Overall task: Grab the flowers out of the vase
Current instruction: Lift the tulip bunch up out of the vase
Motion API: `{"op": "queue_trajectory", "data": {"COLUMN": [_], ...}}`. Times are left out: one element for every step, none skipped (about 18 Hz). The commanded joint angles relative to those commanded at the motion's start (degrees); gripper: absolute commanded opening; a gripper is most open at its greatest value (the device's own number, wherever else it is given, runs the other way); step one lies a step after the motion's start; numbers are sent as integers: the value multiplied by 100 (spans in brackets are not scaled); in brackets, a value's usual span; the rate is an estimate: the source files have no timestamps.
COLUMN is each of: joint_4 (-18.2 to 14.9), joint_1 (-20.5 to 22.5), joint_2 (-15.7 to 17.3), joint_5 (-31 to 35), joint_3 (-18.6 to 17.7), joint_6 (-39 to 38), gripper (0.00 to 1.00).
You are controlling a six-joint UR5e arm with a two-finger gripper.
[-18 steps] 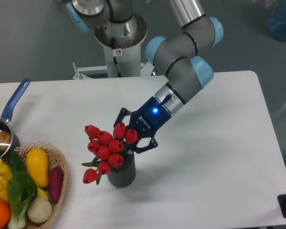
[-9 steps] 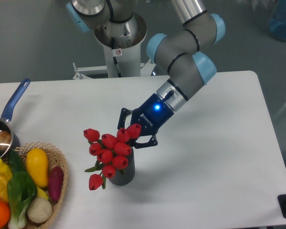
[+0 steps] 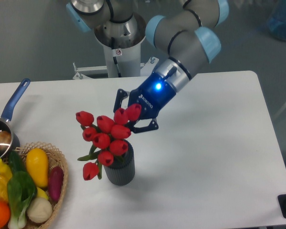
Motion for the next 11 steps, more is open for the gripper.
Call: {"op": "queue_trajectory", "data": {"joint_4": [0,0,0,0,0,0,0,0,0,0,0], "joint_1": [9,26,61,79,88,88,97,114,132,149,219], "joint_2": [18,62,88,88,88,97,115,123,132,158,167], "joint_5": [-53,-53,-62,-71,-88,-123,-150,-168,-168,-168,-168], "joint_3": [26,44,62,105,184,237,290,351,404,448,492], "joint_6": [-26,-44,-44,-44,-62,-97,-132,-141,-141,-132,-132], "gripper": [11,11,11,11,11,11,11,11,11,11,11]}}
